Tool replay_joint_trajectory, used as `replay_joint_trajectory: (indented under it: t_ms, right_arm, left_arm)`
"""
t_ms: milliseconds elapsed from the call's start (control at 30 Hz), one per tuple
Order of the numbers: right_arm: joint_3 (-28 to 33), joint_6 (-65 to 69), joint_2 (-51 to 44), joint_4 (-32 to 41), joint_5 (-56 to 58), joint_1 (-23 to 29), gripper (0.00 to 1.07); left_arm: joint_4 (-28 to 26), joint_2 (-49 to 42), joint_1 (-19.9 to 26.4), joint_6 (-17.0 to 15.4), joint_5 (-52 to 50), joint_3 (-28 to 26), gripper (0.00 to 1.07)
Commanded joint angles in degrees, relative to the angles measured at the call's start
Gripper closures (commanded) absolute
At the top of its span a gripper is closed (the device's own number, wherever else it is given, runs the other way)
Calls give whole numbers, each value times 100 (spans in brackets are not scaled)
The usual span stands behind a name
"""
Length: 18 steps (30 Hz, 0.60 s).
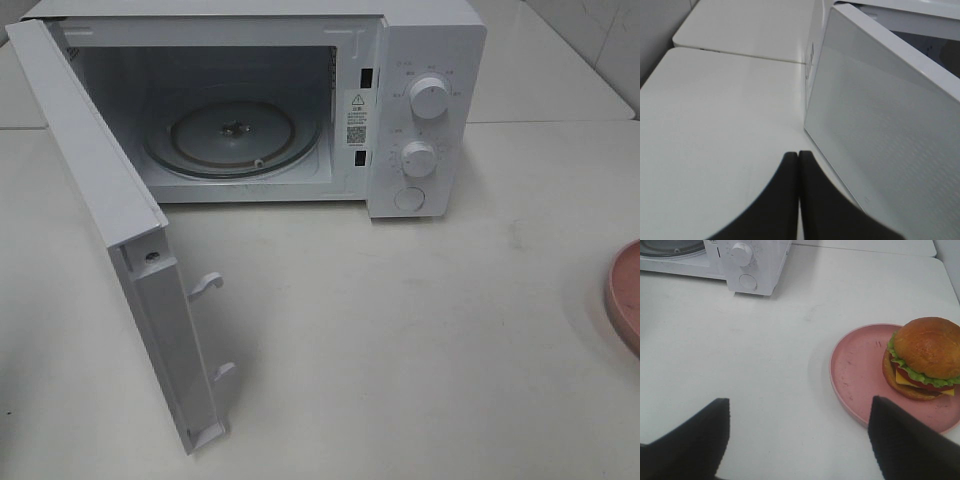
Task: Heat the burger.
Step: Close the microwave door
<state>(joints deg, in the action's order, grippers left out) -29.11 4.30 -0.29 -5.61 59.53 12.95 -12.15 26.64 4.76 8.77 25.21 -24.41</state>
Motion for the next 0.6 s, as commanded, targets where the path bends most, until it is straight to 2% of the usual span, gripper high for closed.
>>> replay_joint_trajectory:
  t_ms: [33, 200, 233, 300, 367, 467, 500, 533, 600]
  right_arm:
    - [11, -97, -143, 11, -11, -23, 32]
    - [11, -97, -143, 11, -11, -23, 32]
    - [11, -97, -143, 11, -11, -23, 32]
    - [11, -97, -143, 11, -11, -23, 32]
    - [11, -97, -143, 11, -11, -23, 32]
    - [11, -97, -143, 11, -11, -23, 32]
    - [11, -97, -143, 11, -11, -23, 32]
    - [11, -97, -143, 11, -11, -23, 32]
    - [11, -97, -143, 11, -11, -23, 32]
  left_arm:
    - [-11, 109, 6, 172, -928, 264, 107]
    - [-46, 384, 6, 252, -2601, 894, 107]
    - [-46, 384, 6, 252, -2601, 894, 107]
    - [-29, 596, 0, 246, -3358, 1146, 107]
    - [-6, 676, 0, 246, -3501, 1192, 107]
    - [275, 1071, 0, 246, -3879, 1278, 107]
    - [544, 1369, 0, 229, -4091, 1278, 107]
    - [544, 1369, 0, 229, -4091, 1278, 107]
    - [957, 1856, 0, 229, -4469, 1278, 107]
